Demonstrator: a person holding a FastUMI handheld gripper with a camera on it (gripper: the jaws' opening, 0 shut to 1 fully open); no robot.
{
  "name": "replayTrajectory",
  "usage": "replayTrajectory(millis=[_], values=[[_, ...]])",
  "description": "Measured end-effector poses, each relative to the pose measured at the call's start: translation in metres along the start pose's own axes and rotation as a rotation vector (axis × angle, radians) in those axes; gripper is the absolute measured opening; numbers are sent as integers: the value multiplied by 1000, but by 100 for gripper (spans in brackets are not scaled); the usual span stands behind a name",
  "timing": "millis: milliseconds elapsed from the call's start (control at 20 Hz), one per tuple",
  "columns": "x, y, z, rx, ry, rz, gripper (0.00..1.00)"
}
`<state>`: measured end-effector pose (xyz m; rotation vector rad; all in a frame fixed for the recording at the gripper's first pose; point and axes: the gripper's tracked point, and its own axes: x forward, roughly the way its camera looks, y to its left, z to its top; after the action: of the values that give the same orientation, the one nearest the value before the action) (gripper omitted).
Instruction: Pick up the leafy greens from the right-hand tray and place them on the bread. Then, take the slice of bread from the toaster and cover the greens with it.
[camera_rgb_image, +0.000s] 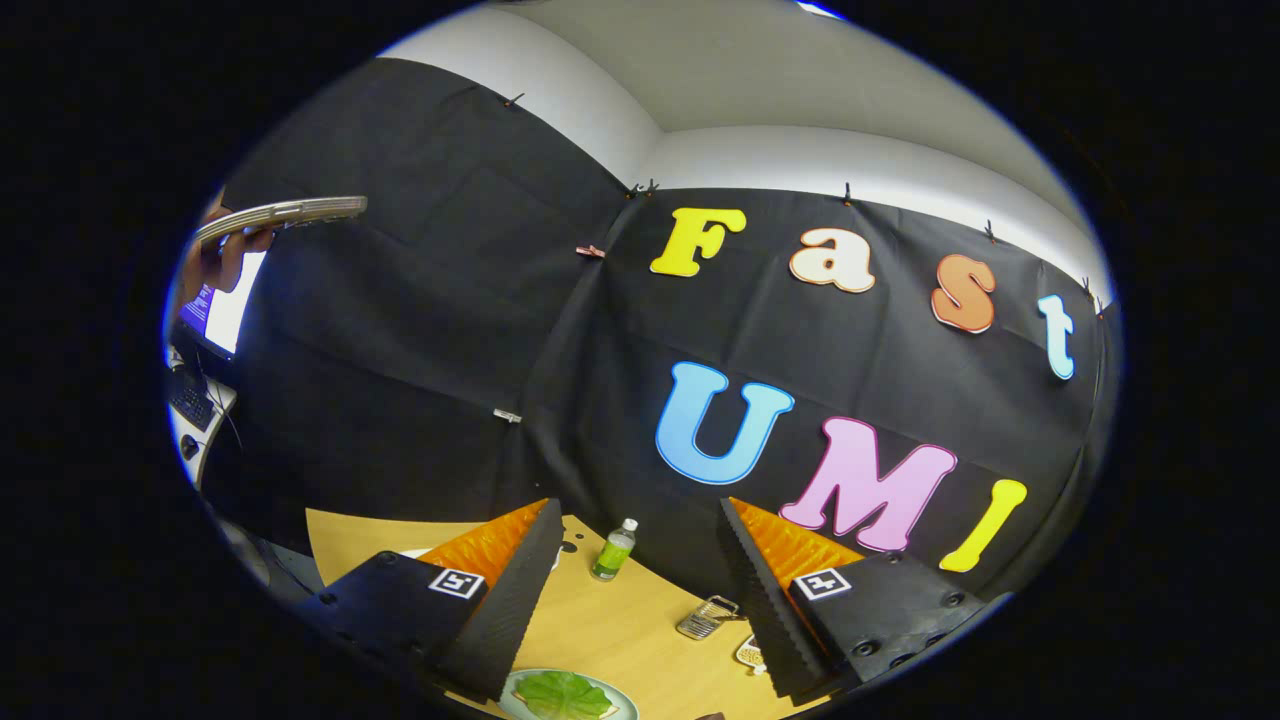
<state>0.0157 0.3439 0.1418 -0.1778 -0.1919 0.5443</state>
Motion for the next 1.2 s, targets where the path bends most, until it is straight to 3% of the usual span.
replayTrajectory(millis=[250, 450, 700, 950, 1000, 1200], values=[[38, 64, -24, 31, 100, 114, 96], [73, 121, -81, 235, 276, 222, 96], [127, 146, -147, 484, 456, 184, 96], [158, 173, -213, 583, 622, 125, 94], [162, 178, -223, 595, 645, 109, 91], [174, 187, -250, 623, 708, 42, 62]])
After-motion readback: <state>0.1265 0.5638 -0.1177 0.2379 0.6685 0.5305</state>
